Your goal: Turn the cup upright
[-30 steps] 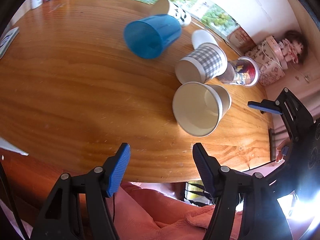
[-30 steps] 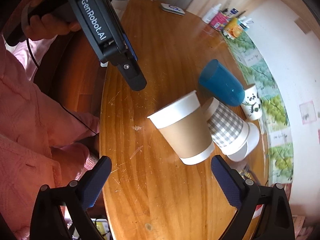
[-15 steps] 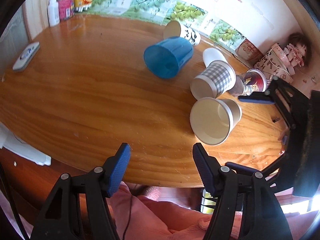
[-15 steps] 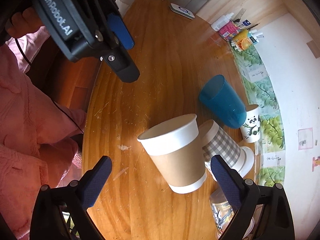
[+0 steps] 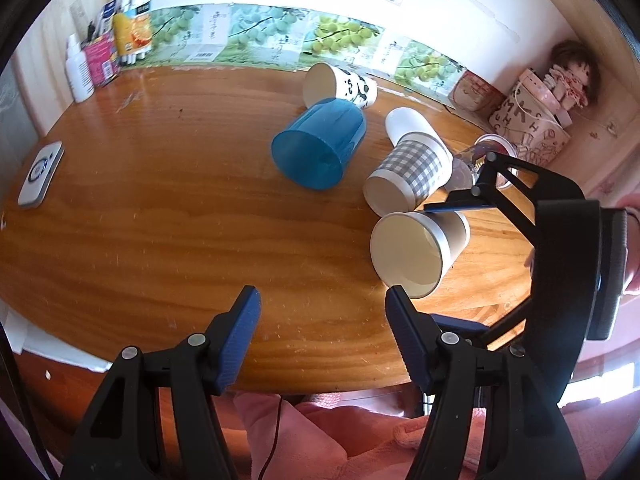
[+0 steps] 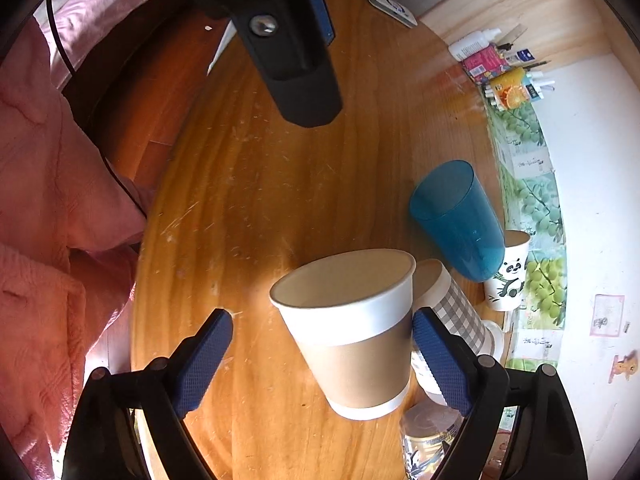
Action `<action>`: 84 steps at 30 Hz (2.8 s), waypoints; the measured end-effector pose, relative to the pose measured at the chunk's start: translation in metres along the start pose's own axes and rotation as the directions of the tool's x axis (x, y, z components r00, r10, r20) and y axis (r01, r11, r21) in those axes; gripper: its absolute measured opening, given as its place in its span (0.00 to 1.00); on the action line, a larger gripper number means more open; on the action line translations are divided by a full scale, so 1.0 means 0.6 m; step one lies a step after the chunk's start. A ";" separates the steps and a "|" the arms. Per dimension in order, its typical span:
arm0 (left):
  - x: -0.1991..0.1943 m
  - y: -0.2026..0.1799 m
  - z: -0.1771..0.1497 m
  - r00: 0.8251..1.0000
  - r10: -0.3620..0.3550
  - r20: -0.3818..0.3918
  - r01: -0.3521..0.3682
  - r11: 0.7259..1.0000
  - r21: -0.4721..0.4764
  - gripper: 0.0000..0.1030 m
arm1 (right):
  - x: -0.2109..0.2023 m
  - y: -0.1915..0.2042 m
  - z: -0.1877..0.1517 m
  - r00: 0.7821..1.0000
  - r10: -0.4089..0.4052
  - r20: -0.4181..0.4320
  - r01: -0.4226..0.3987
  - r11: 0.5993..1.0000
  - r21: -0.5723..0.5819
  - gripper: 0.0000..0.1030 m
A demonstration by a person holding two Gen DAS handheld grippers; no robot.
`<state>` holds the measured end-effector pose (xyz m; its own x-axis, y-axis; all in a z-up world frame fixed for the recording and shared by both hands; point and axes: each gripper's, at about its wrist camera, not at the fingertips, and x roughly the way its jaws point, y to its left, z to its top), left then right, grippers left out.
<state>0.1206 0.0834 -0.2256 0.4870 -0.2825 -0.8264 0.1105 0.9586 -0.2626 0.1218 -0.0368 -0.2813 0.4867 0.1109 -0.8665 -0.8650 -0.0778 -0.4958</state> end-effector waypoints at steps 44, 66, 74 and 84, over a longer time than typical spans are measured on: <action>-0.028 0.083 0.174 0.995 0.076 0.063 -0.091 0.954 0.286 0.67 | -0.009 -0.128 0.009 0.996 -0.036 0.084 -0.047 0.580 0.814 0.73; -0.026 0.093 0.173 0.983 0.176 0.057 -0.184 0.916 0.357 0.67 | -0.034 -0.097 -0.046 0.968 -0.219 0.121 -0.069 0.232 0.970 0.71; -0.023 0.092 0.165 0.984 0.179 0.020 -0.177 0.942 0.286 0.67 | -0.034 -0.084 -0.057 0.978 -0.174 0.118 -0.076 0.234 0.969 0.79; -0.040 0.061 0.157 0.992 0.119 0.036 -0.123 0.982 0.145 0.67 | -0.075 -0.063 -0.089 0.987 -0.130 0.095 -0.055 0.282 0.958 0.79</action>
<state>0.1945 0.1284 -0.1685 0.5279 -0.1645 -0.8332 0.1738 0.9812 -0.0836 0.1390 -0.0915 -0.2264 0.5813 0.2142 -0.7850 -0.3881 0.9209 -0.0360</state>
